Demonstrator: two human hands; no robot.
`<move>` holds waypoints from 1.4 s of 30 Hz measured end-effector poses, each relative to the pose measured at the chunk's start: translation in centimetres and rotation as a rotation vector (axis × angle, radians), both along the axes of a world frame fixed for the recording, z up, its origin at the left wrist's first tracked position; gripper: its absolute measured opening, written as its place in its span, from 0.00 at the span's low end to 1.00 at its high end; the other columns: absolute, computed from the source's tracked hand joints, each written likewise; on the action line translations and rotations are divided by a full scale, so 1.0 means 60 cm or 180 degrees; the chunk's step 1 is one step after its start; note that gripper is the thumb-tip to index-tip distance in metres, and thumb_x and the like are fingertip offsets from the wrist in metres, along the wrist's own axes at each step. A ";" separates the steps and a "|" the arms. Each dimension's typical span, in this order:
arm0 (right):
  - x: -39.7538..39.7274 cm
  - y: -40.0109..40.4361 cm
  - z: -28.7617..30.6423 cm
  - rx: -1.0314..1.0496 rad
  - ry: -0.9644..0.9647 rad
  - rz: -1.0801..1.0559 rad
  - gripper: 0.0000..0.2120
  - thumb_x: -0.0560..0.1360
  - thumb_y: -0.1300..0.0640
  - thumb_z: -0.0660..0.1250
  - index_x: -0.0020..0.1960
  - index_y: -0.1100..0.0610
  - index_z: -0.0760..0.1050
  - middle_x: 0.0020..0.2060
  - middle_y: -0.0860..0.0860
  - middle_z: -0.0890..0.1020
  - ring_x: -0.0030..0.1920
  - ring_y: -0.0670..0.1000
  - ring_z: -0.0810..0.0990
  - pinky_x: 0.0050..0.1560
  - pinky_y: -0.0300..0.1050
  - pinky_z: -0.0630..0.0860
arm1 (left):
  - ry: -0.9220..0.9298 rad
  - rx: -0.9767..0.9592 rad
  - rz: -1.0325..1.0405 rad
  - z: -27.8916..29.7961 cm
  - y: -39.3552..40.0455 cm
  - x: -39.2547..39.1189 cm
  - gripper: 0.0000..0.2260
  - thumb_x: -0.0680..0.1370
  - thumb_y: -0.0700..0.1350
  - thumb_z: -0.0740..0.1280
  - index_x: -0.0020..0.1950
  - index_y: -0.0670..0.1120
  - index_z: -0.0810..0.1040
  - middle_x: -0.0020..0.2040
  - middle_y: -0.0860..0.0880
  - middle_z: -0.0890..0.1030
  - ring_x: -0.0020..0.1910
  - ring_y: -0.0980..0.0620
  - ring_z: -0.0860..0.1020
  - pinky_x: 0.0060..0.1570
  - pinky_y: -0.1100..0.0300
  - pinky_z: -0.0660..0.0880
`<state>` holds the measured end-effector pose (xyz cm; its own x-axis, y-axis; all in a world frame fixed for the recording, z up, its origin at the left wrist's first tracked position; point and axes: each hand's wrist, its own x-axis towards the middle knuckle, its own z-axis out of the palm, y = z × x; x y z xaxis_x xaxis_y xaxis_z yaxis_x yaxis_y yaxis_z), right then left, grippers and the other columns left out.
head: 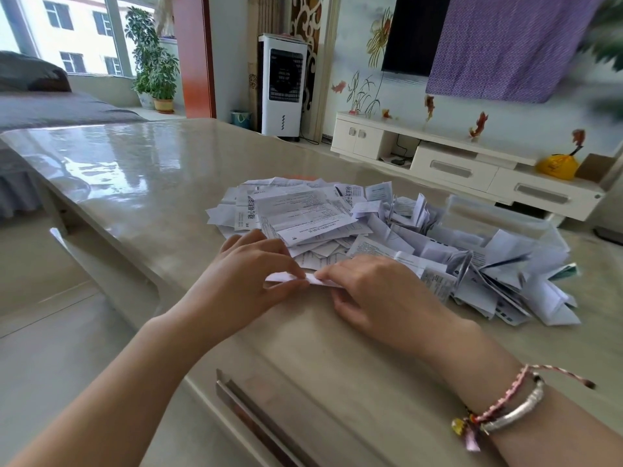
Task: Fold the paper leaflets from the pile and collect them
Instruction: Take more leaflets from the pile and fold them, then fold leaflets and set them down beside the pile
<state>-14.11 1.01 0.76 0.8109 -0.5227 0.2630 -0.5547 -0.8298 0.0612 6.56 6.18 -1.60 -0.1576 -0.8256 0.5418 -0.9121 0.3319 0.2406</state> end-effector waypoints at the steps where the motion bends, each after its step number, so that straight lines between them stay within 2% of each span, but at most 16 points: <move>1: 0.000 -0.001 -0.001 0.0051 -0.0095 0.0007 0.17 0.74 0.53 0.55 0.59 0.50 0.76 0.49 0.48 0.83 0.49 0.53 0.80 0.49 0.51 0.76 | -0.0001 -0.0117 -0.0008 0.000 0.001 -0.001 0.15 0.73 0.65 0.59 0.46 0.61 0.82 0.44 0.63 0.75 0.46 0.59 0.67 0.50 0.61 0.63; 5: -0.002 -0.002 -0.005 0.0479 -0.0733 -0.0121 0.14 0.75 0.56 0.60 0.57 0.49 0.79 0.48 0.48 0.83 0.50 0.52 0.79 0.51 0.50 0.75 | 0.0147 -0.0518 0.0149 0.008 0.007 -0.011 0.11 0.74 0.59 0.65 0.49 0.56 0.83 0.47 0.58 0.72 0.45 0.59 0.65 0.50 0.59 0.67; 8: 0.002 -0.002 -0.006 0.0990 -0.1327 -0.0212 0.08 0.77 0.57 0.65 0.53 0.50 0.81 0.45 0.47 0.84 0.49 0.47 0.81 0.52 0.48 0.76 | 0.0576 -0.0704 0.0290 0.013 0.011 -0.023 0.12 0.73 0.49 0.73 0.55 0.52 0.81 0.43 0.60 0.69 0.39 0.61 0.69 0.42 0.59 0.71; 12: 0.007 0.003 -0.001 0.1819 -0.1877 -0.0124 0.08 0.78 0.59 0.66 0.48 0.48 0.81 0.41 0.39 0.83 0.47 0.34 0.79 0.47 0.28 0.72 | 0.1393 -0.0549 0.0206 0.009 0.007 -0.036 0.16 0.73 0.47 0.73 0.60 0.52 0.77 0.44 0.58 0.76 0.40 0.59 0.78 0.42 0.61 0.77; 14: 0.009 0.002 0.001 0.2176 -0.2096 -0.0017 0.09 0.78 0.60 0.65 0.49 0.49 0.82 0.43 0.41 0.85 0.49 0.37 0.81 0.51 0.32 0.74 | 0.1734 -0.0309 0.0069 0.007 0.003 -0.043 0.16 0.73 0.50 0.72 0.59 0.52 0.78 0.49 0.58 0.79 0.44 0.60 0.80 0.46 0.64 0.77; 16: 0.010 0.002 0.003 0.2403 -0.2282 0.0095 0.09 0.79 0.60 0.64 0.51 0.51 0.83 0.46 0.46 0.85 0.51 0.44 0.83 0.56 0.44 0.78 | 0.1940 -0.0048 -0.0026 0.007 0.004 -0.050 0.12 0.73 0.51 0.72 0.55 0.56 0.80 0.50 0.60 0.81 0.46 0.63 0.81 0.47 0.66 0.77; 19: 0.011 0.002 0.005 0.2639 -0.2483 0.0176 0.09 0.79 0.61 0.64 0.49 0.52 0.82 0.45 0.50 0.85 0.51 0.52 0.83 0.56 0.52 0.77 | 0.2163 0.0142 -0.0171 0.010 0.008 -0.056 0.08 0.75 0.46 0.71 0.43 0.61 0.80 0.39 0.62 0.83 0.38 0.65 0.80 0.41 0.68 0.76; 22: 0.013 0.000 0.002 0.2595 -0.2544 0.0038 0.07 0.78 0.58 0.66 0.47 0.49 0.82 0.44 0.52 0.85 0.48 0.62 0.82 0.53 0.60 0.77 | 0.2371 0.0281 -0.0204 0.012 0.009 -0.057 0.06 0.76 0.44 0.70 0.40 0.52 0.83 0.33 0.54 0.81 0.33 0.60 0.76 0.37 0.62 0.72; 24: 0.013 -0.003 0.000 0.2372 -0.2635 -0.0171 0.03 0.76 0.57 0.69 0.46 0.50 0.80 0.42 0.51 0.83 0.46 0.60 0.81 0.48 0.56 0.78 | 0.2664 0.0424 -0.0173 0.015 0.007 -0.055 0.07 0.76 0.42 0.70 0.39 0.43 0.82 0.31 0.51 0.78 0.31 0.59 0.73 0.36 0.62 0.69; 25: 0.014 -0.004 0.002 0.2257 -0.2725 -0.0282 0.03 0.75 0.57 0.70 0.47 0.50 0.78 0.43 0.50 0.82 0.45 0.54 0.80 0.47 0.47 0.78 | 0.2769 0.0478 -0.0157 0.017 0.006 -0.054 0.08 0.76 0.41 0.69 0.39 0.41 0.82 0.31 0.50 0.77 0.31 0.58 0.72 0.36 0.62 0.68; 27: 0.012 -0.005 0.006 0.2198 -0.2906 -0.0422 0.09 0.73 0.55 0.72 0.51 0.52 0.75 0.45 0.47 0.80 0.43 0.43 0.77 0.43 0.31 0.74 | 0.2980 0.0579 -0.0230 0.022 0.006 -0.052 0.09 0.77 0.40 0.69 0.37 0.39 0.81 0.32 0.48 0.76 0.34 0.54 0.72 0.39 0.59 0.68; 29: 0.009 -0.006 0.011 0.2323 -0.2897 -0.0494 0.11 0.73 0.53 0.71 0.53 0.52 0.75 0.46 0.45 0.79 0.42 0.39 0.76 0.43 0.27 0.72 | 0.3350 0.0691 -0.0368 0.027 0.008 -0.051 0.08 0.77 0.38 0.68 0.38 0.36 0.80 0.33 0.46 0.76 0.34 0.53 0.74 0.40 0.58 0.72; 32: 0.007 -0.006 0.011 0.2563 -0.2685 -0.0436 0.06 0.75 0.53 0.69 0.47 0.56 0.78 0.37 0.42 0.78 0.38 0.39 0.74 0.40 0.28 0.71 | 0.3825 0.0928 -0.0521 0.034 0.015 -0.052 0.07 0.77 0.36 0.66 0.39 0.37 0.80 0.31 0.49 0.77 0.30 0.56 0.76 0.37 0.66 0.77; 36: 0.009 -0.004 0.015 0.2959 -0.2934 -0.0228 0.04 0.75 0.60 0.70 0.43 0.56 0.76 0.35 0.45 0.77 0.37 0.41 0.74 0.37 0.31 0.71 | 0.4162 0.1173 -0.0682 0.043 0.022 -0.058 0.07 0.78 0.37 0.65 0.42 0.38 0.80 0.33 0.48 0.81 0.32 0.51 0.82 0.36 0.62 0.80; 38: 0.009 -0.005 0.018 0.3189 -0.2967 -0.0250 0.04 0.75 0.63 0.69 0.44 0.55 0.76 0.34 0.46 0.77 0.33 0.39 0.74 0.34 0.29 0.68 | 0.4249 0.1178 -0.0680 0.045 0.024 -0.061 0.07 0.78 0.37 0.64 0.42 0.38 0.80 0.33 0.48 0.81 0.32 0.52 0.81 0.35 0.63 0.79; 42: 0.006 -0.011 0.014 0.3582 -0.3121 -0.0257 0.09 0.73 0.65 0.70 0.49 0.54 0.78 0.29 0.45 0.73 0.31 0.42 0.69 0.37 0.39 0.64 | 0.4171 0.1098 -0.0598 0.044 0.024 -0.067 0.05 0.78 0.38 0.65 0.44 0.39 0.80 0.32 0.49 0.80 0.31 0.56 0.79 0.32 0.67 0.76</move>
